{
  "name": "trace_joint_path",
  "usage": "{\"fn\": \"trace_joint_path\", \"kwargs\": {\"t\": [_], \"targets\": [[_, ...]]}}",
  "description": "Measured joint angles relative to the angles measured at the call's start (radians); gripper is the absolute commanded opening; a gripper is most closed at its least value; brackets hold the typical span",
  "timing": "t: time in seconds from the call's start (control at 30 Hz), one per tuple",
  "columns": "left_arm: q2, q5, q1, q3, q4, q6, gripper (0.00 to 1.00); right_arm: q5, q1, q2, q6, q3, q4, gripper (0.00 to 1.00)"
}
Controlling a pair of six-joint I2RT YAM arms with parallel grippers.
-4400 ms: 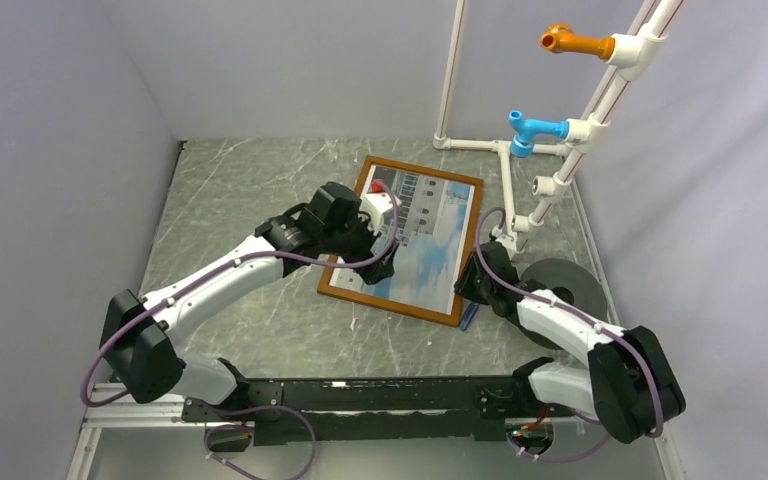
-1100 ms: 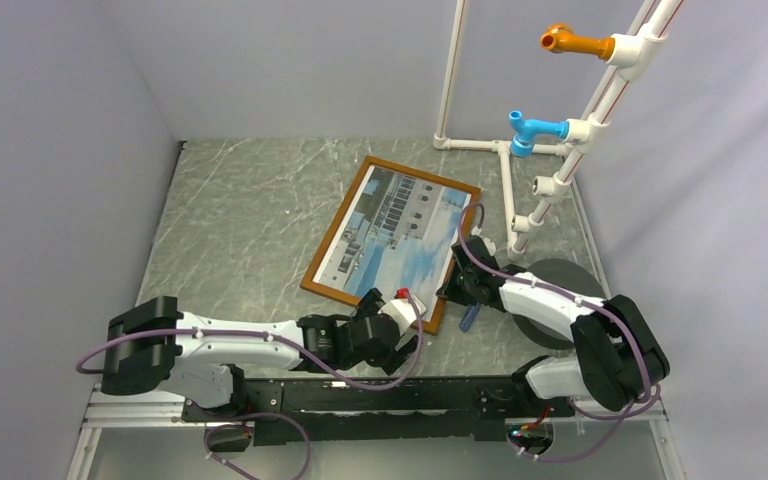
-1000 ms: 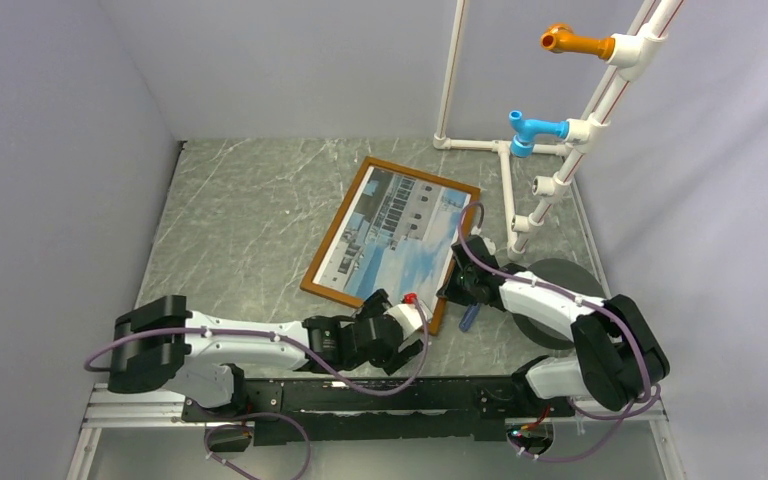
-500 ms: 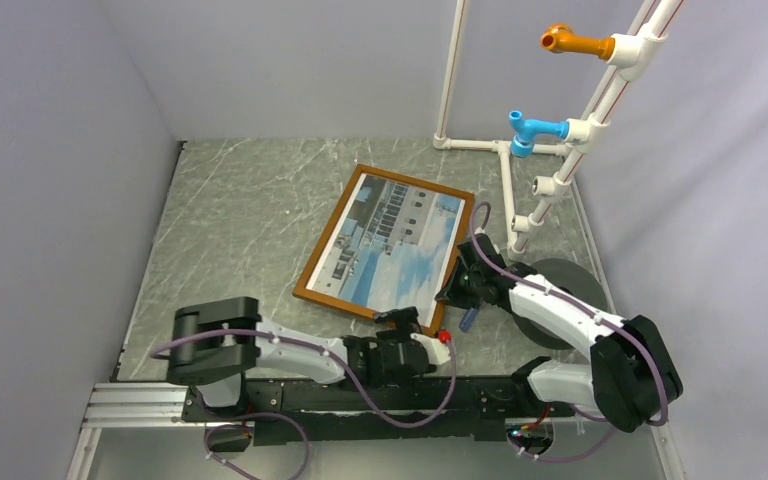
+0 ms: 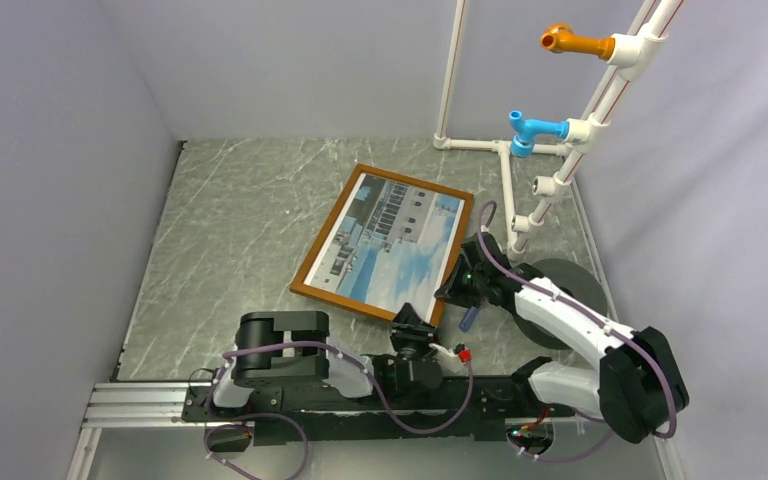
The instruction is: Take the photo out of the frame
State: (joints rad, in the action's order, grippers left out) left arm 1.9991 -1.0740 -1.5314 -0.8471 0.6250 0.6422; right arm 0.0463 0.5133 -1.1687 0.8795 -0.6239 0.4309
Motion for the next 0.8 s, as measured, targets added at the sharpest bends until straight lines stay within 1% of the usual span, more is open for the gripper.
{"fn": "trace_joint_path", "kwargs": {"t": [0.03,0.1,0.13,0.17,0.2,0.23,0.27,0.3,0.37,0.4,0.47,0.5,0.53,0.57,0.67,0.73,0.8], "targets": [[0.001,-0.008,0.0,0.012,0.051,0.039,0.34,0.0,0.0,0.008,0.0,0.0,0.002,0.0],[0.001,-0.03,-0.002,0.036,0.145,0.163,0.23,0.004,-0.001,0.035,-0.008,-0.009,0.008,0.44],[0.001,-0.037,-0.003,0.047,0.187,0.228,0.12,0.006,-0.001,0.05,-0.018,-0.018,0.017,0.65],[0.001,-0.046,-0.004,0.056,0.222,0.29,0.01,0.009,0.0,0.065,-0.03,-0.032,0.026,0.79],[0.001,-0.064,-0.005,0.061,0.256,0.314,0.0,0.006,0.0,0.077,-0.048,-0.049,0.031,0.88],[-0.003,-0.092,-0.006,0.066,0.314,0.336,0.0,-0.009,0.002,0.091,-0.081,-0.078,0.047,0.93],[-0.02,-0.096,-0.006,0.067,0.336,0.37,0.0,-0.027,0.003,0.108,-0.106,-0.106,0.056,0.97],[-0.033,-0.102,-0.005,0.069,0.352,0.386,0.0,-0.046,0.004,0.125,-0.124,-0.128,0.064,0.99],[-0.08,-0.121,-0.003,0.076,0.389,0.391,0.0,-0.11,0.004,0.188,-0.183,-0.179,0.098,1.0],[-0.107,-0.132,-0.004,0.076,0.387,0.384,0.0,-0.135,0.004,0.219,-0.203,-0.195,0.109,1.0],[-0.192,-0.142,-0.006,0.074,0.314,0.322,0.0,-0.198,0.004,0.317,-0.249,-0.219,0.128,1.0],[-0.238,-0.145,-0.008,0.066,0.235,0.256,0.0,-0.216,0.004,0.354,-0.262,-0.223,0.134,1.0],[-0.293,-0.14,-0.007,0.042,0.092,0.154,0.0,-0.235,0.004,0.395,-0.277,-0.224,0.139,1.0],[-0.357,-0.12,-0.002,-0.006,-0.111,0.019,0.0,-0.253,0.004,0.43,-0.288,-0.224,0.148,1.0],[-0.499,-0.028,0.042,-0.124,-0.492,-0.276,0.0,-0.293,0.004,0.497,-0.309,-0.214,0.159,1.0],[-0.606,0.054,0.092,-0.159,-0.657,-0.441,0.0,-0.312,0.004,0.512,-0.314,-0.199,0.164,1.0],[-0.717,0.155,0.158,-0.159,-0.761,-0.574,0.0,-0.323,0.004,0.507,-0.315,-0.177,0.167,1.0]]}}
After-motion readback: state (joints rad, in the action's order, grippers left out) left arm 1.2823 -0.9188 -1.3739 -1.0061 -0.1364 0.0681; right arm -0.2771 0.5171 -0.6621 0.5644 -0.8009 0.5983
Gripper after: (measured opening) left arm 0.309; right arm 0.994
